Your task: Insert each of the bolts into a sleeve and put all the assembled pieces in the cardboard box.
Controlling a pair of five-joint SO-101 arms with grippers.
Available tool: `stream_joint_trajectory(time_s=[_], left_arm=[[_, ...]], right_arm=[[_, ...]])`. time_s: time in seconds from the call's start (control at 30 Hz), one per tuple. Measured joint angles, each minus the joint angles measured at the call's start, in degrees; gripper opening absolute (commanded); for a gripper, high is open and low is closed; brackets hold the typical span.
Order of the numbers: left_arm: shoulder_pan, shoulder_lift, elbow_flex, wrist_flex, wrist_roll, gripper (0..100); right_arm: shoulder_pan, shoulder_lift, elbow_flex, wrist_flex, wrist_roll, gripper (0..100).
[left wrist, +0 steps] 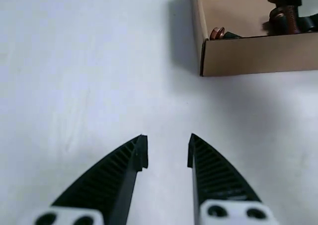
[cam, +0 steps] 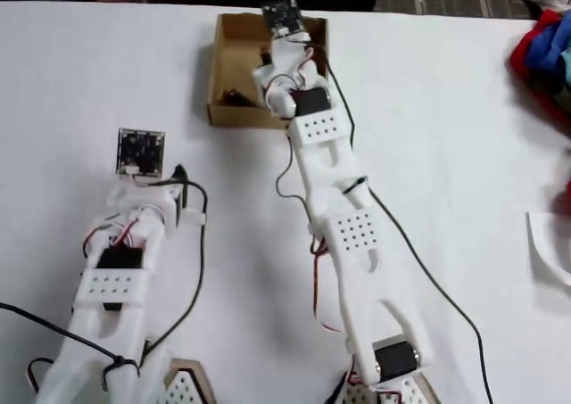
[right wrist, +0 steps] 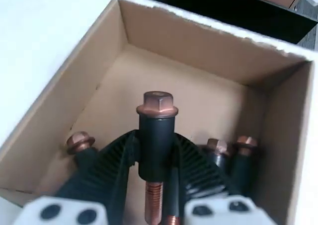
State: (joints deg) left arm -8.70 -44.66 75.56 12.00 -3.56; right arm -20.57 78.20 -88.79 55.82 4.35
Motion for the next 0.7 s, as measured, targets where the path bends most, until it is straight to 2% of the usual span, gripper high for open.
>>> stream_joint_trajectory(time_s=[0.07,0.27,0.7], left_arm=[[0.0,0.0,0.0,0.0,0.0,15],[0.0,0.0,0.0,0.0,0.0,15],[0.1,0.0,0.0,0.0,0.0,15]], right_arm=[[-0.1,0.1,1.0,0.0,-0.4,2.0],[-0.1,0.0,1.3,0.0,-9.0,2.0],[0.3,3.1,1.3,-0.2,-10.2,2.8]])
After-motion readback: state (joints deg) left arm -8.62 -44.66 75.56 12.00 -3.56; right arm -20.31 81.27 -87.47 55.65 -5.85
